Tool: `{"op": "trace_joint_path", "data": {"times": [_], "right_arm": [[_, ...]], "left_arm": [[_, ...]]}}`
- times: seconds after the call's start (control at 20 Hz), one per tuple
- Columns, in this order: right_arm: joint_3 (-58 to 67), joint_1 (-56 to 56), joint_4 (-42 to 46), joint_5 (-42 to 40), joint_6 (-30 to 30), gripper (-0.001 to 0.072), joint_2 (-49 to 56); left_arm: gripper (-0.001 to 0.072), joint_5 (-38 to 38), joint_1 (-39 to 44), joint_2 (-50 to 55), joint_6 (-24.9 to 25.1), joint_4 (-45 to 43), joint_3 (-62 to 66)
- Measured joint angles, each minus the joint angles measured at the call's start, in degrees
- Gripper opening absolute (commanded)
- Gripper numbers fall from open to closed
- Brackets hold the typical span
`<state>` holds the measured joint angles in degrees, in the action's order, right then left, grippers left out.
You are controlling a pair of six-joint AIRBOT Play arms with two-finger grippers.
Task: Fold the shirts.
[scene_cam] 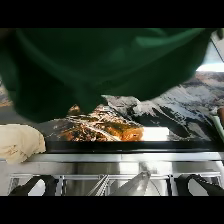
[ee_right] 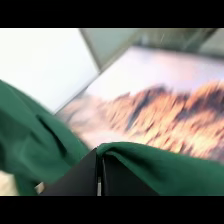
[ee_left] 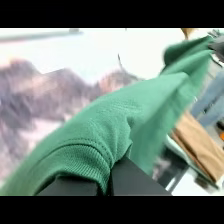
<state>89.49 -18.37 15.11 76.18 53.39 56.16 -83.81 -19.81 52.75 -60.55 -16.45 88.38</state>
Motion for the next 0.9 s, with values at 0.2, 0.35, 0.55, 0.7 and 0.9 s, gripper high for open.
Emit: {"op": "trace_joint_path", "data": {"times": [0.2,0.35,0.55,0.7,0.9], "right_arm": [[-0.4,0.0,4.2,-7.1,-1.6,0.0018,-6.5],[-2.9,0.2,6.0,-8.7,-1.9,0.0018,-4.0],[-8.5,2.9,8.2,-10.3,-2.2,0.0019,5.4],[-11.0,5.9,9.5,-14.6,-2.7,0.002,16.9],[-11.9,8.0,9.5,-25.0,0.9,0.038,31.4]], "left_arm": [[0.0028,-1.6,-2.3,0.0,0.0,4.0,-0.5],[0.0028,-3.8,-0.1,4.0,0.3,4.8,-5.2],[0.003,-4.1,4.7,13.1,3.3,2.1,-13.3],[0.0205,0.2,7.3,23.8,5.9,-1.7,-16.7],[0.0292,4.2,7.1,40.8,6.9,-1.9,-10.1]]}}
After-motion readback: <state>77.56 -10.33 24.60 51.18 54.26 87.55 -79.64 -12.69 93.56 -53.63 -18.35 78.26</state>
